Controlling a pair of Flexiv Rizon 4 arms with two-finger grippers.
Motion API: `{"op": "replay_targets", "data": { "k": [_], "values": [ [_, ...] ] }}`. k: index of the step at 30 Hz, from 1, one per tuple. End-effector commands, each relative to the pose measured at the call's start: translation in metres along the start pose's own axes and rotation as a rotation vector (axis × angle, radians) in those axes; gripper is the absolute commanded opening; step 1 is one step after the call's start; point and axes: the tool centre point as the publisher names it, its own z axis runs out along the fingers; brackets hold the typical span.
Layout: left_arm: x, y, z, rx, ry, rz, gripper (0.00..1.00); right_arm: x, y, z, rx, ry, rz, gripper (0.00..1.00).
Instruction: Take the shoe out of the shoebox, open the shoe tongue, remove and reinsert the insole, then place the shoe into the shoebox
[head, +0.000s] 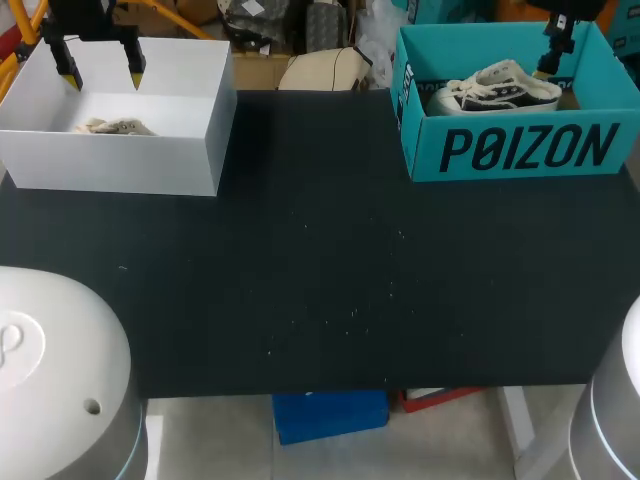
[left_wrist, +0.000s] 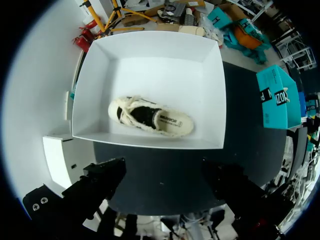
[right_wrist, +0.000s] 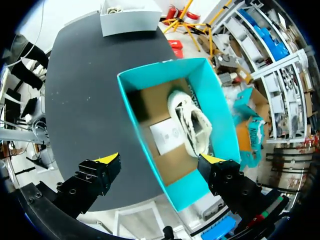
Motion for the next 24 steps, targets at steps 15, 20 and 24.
{"op": "replay_targets", "data": {
  "k": [15, 20, 24],
  "values": [
    [0.0, 0.0, 0.0, -0.002, -0.002, -0.001, 1.0, -0.069, 0.058, 0.035, -0.027, 0.134, -0.104, 0.96],
    [0.0, 0.0, 0.0, -0.002, -0.002, -0.001, 1.0, -0.086, 0.055, 0.05, -0.025, 0.151, -0.148, 0.55],
    [0.0, 0.0, 0.0, -0.002, -0.002, -0.001, 1.0, -0.093, 0.044, 0.062, -0.031, 0.16, -0.16, 0.45]
  ]
}}
